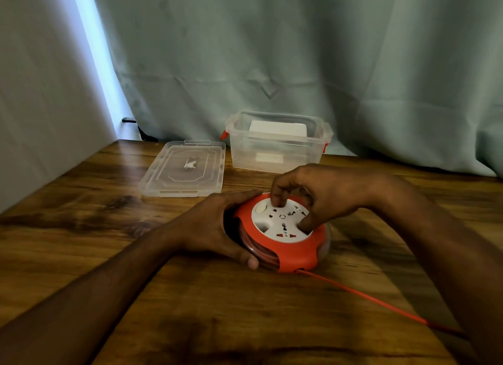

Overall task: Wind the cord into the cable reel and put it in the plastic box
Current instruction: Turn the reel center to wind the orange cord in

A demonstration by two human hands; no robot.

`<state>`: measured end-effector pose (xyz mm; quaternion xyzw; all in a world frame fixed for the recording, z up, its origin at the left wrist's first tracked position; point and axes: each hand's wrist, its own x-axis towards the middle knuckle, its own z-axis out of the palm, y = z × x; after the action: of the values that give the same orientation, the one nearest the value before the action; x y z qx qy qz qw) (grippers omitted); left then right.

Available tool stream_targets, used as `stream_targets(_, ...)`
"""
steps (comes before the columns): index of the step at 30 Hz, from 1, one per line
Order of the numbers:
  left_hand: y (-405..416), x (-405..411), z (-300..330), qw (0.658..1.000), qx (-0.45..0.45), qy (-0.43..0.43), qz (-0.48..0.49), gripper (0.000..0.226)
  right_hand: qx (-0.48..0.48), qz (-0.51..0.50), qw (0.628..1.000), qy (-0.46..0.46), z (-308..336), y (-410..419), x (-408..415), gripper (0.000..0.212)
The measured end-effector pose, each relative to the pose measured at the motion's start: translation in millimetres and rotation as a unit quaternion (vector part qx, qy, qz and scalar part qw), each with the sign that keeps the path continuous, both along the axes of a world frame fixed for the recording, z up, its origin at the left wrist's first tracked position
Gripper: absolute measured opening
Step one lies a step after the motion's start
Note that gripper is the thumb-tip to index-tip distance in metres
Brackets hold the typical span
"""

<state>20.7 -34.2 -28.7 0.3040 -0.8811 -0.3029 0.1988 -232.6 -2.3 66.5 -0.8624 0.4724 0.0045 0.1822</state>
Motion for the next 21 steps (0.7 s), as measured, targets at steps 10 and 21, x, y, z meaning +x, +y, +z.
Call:
stream_targets(10, 2, 1, 1, 1.000, 0.006, 0.014, -0.002, 0.126, -0.058, -0.011, 0.998, 0.003, -6, 2, 6, 0.044)
stream_targets(21, 2, 0, 2, 1.000, 0.003, 0.021, -0.014, 0.125, -0.084, -0.034, 0.995, 0.041, -14, 1, 17, 0.041)
